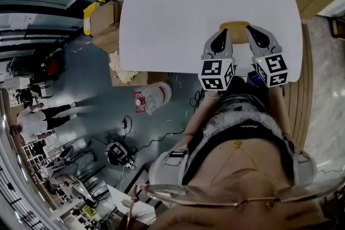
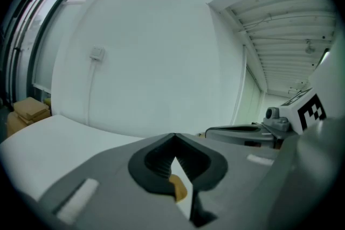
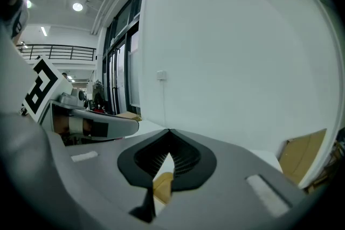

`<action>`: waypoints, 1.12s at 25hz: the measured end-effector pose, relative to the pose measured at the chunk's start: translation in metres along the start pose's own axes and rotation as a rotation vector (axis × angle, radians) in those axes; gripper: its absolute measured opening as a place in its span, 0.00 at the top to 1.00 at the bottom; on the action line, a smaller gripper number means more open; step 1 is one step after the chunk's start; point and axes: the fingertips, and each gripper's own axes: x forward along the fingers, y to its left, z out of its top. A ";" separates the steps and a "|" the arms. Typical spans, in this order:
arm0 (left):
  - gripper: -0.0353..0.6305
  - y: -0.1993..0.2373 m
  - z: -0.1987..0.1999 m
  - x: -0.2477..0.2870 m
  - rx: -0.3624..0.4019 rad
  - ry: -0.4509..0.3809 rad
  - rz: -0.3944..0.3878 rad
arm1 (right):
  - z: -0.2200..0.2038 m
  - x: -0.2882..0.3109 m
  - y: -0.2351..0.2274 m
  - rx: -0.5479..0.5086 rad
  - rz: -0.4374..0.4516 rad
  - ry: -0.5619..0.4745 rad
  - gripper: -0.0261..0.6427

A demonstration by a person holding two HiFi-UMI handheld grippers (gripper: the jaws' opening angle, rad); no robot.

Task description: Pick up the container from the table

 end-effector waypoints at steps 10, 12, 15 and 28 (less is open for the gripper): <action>0.95 0.012 0.006 0.016 0.026 0.013 -0.077 | -0.002 0.016 -0.001 0.035 -0.076 -0.008 0.92; 0.95 0.014 0.006 0.019 0.034 0.019 -0.100 | 0.000 0.020 -0.001 0.037 -0.095 -0.007 0.92; 0.95 0.024 0.009 0.021 0.030 0.021 -0.119 | 0.002 0.026 -0.001 0.036 -0.124 -0.001 0.92; 0.95 0.081 -0.004 0.030 -0.014 0.080 -0.146 | -0.012 0.053 0.008 0.047 -0.194 0.073 0.92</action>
